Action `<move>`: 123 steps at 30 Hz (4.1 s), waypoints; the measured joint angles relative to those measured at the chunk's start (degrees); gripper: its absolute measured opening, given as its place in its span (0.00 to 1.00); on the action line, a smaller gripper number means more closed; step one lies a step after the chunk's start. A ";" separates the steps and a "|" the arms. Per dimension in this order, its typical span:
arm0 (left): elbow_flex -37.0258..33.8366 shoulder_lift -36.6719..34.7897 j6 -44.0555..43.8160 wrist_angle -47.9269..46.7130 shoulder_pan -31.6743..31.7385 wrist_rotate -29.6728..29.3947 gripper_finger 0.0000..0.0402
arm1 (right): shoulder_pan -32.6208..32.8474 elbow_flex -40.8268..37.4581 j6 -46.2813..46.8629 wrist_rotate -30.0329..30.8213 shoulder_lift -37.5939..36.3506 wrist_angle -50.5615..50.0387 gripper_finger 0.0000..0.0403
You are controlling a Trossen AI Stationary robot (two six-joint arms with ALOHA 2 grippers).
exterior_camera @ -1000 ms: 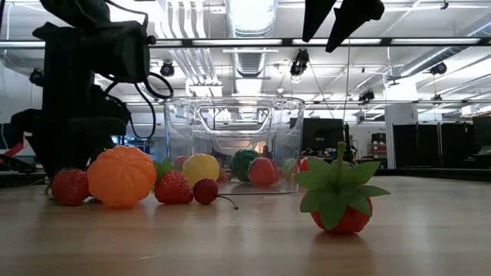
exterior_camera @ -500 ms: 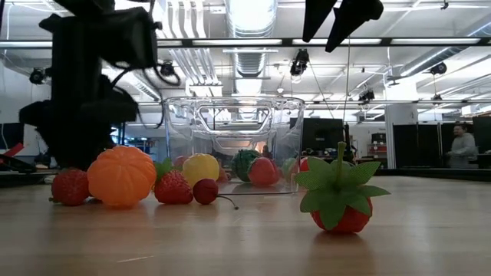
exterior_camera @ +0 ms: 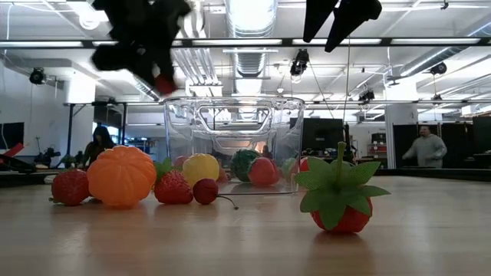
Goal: Pick and placing Produce into tupperware
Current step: Put the strawberry into the transparent bin, then put the tomato into the transparent bin
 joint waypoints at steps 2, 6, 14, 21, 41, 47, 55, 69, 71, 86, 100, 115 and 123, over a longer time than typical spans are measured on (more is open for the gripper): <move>0.77 -0.02 4.57 6.68 0.07 -0.57 0.29 | -0.01 0.00 -0.30 0.01 0.00 -0.02 0.75; 0.77 2.21 12.39 18.65 0.36 -0.42 0.29 | 0.18 0.00 0.25 2.75 -0.68 -0.05 0.76; 0.55 8.86 12.32 19.70 0.37 -0.16 0.42 | 1.07 -0.02 1.91 6.24 -4.52 -0.46 0.79; 0.62 9.39 12.36 19.61 0.42 -0.55 0.68 | 1.15 -0.18 3.89 5.99 -6.30 -3.22 0.80; -2.32 -3.64 12.36 5.77 0.40 0.80 0.79 | -10.00 -27.26 5.21 -21.83 -10.76 19.42 0.79; -4.97 -4.61 12.36 5.46 0.40 0.58 0.79 | -9.38 -33.09 -5.17 -18.45 -10.92 28.77 0.78; -6.89 -3.55 12.34 5.53 0.40 0.52 0.79 | -9.92 -37.09 -9.81 -14.96 -9.77 29.30 0.77; -11.18 -6.87 12.27 5.52 1.18 -0.05 0.79 | -10.64 -43.44 -34.32 -13.47 -9.45 46.57 0.76; -11.17 -8.59 12.27 5.45 1.18 -2.28 0.79 | -10.62 -44.28 -36.16 -13.60 -9.38 47.63 0.76; -13.45 -25.15 18.66 -0.44 3.48 -9.45 0.79 | -13.55 -45.13 -31.04 -14.00 -4.69 53.20 0.76; -15.45 -33.88 28.33 -0.94 4.07 -9.20 0.79 | -13.90 -36.55 -29.15 -13.57 6.44 53.34 0.76; -16.23 -32.78 29.34 -1.54 4.79 -10.65 0.79 | -13.77 -32.83 -21.63 -12.99 10.43 46.21 0.76; -18.01 -32.59 29.08 -1.42 4.81 -10.56 0.79 | -13.62 -33.48 -21.62 -13.50 10.51 43.81 0.76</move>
